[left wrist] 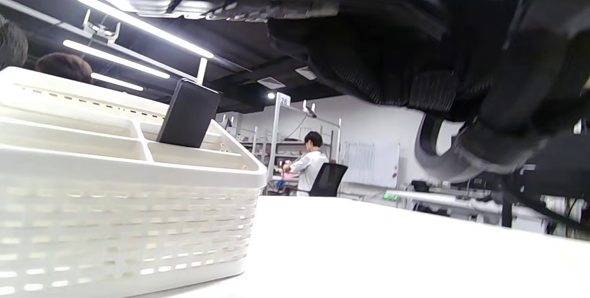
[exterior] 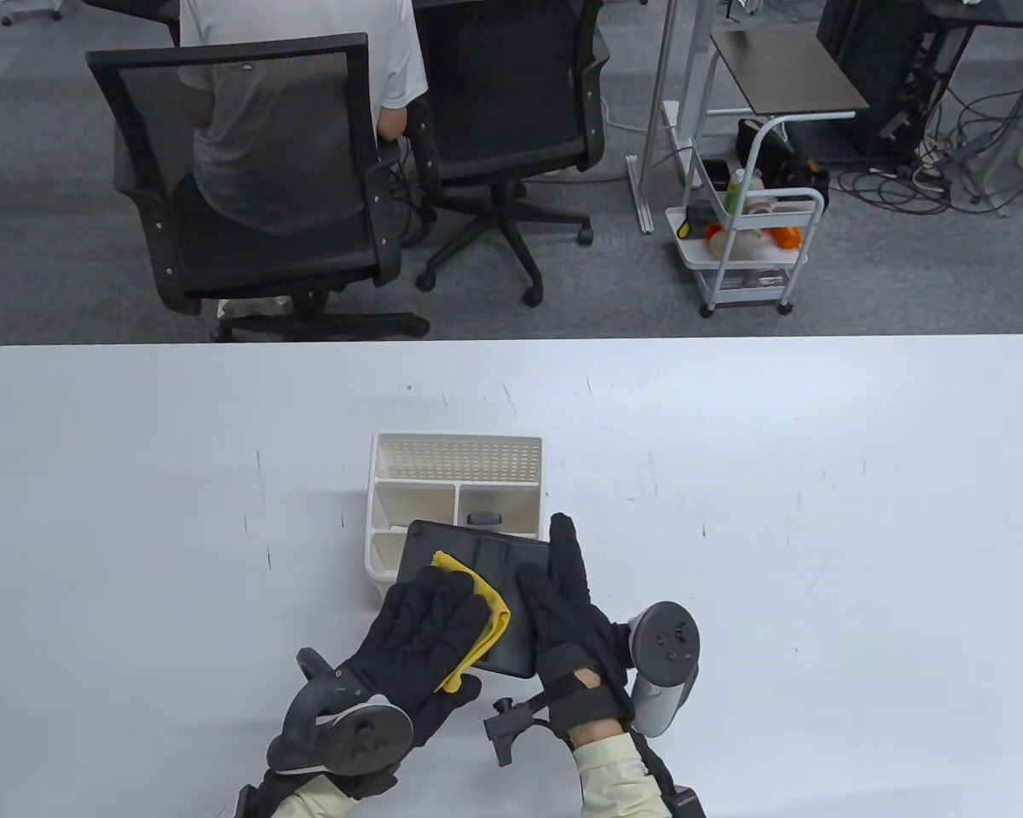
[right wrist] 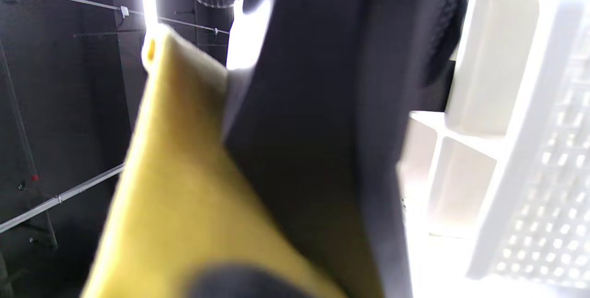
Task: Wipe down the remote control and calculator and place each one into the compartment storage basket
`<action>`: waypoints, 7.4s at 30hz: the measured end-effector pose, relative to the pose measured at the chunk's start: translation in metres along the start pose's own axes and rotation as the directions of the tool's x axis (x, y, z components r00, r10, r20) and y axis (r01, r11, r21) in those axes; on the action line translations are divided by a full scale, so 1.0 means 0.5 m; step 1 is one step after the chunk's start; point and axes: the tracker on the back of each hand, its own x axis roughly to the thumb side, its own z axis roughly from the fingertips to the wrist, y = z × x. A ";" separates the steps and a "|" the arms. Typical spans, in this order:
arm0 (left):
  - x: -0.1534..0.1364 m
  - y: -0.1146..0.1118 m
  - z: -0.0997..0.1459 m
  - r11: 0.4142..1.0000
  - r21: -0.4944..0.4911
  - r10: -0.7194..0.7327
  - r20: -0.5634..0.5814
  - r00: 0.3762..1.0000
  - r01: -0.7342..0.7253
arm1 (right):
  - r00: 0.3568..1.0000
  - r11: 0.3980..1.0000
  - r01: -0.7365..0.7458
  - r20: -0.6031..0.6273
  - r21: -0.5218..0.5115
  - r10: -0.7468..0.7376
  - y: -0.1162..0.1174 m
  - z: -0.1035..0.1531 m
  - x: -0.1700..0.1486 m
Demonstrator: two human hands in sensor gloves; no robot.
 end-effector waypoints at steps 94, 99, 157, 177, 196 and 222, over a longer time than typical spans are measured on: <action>-0.085 0.055 0.018 0.829 0.235 0.543 -0.122 0.831 -0.508 | 0.651 0.700 -0.712 0.423 0.051 0.631 0.123 0.028 0.020; -0.088 0.050 0.018 0.730 0.242 0.672 -0.084 0.735 -0.640 | 0.656 0.698 -0.712 0.425 0.075 0.624 0.131 0.032 0.014; -0.151 0.062 0.035 0.761 0.321 0.636 -0.194 0.747 -0.564 | 0.909 0.954 -0.298 0.313 0.029 0.275 0.066 0.012 0.042; -0.148 0.115 0.060 0.799 0.434 0.536 -0.203 0.819 -0.415 | 0.040 0.309 -0.850 0.532 -0.427 0.846 0.199 0.032 0.222; -0.177 0.136 0.088 0.750 0.548 0.558 -0.225 0.799 -0.370 | -0.012 0.197 -0.821 0.361 -0.536 0.933 0.198 -0.122 0.330; -0.201 0.096 0.082 0.909 0.383 0.333 -0.432 0.838 -0.163 | 0.001 0.057 -0.963 0.208 -0.263 0.978 0.231 -0.286 0.082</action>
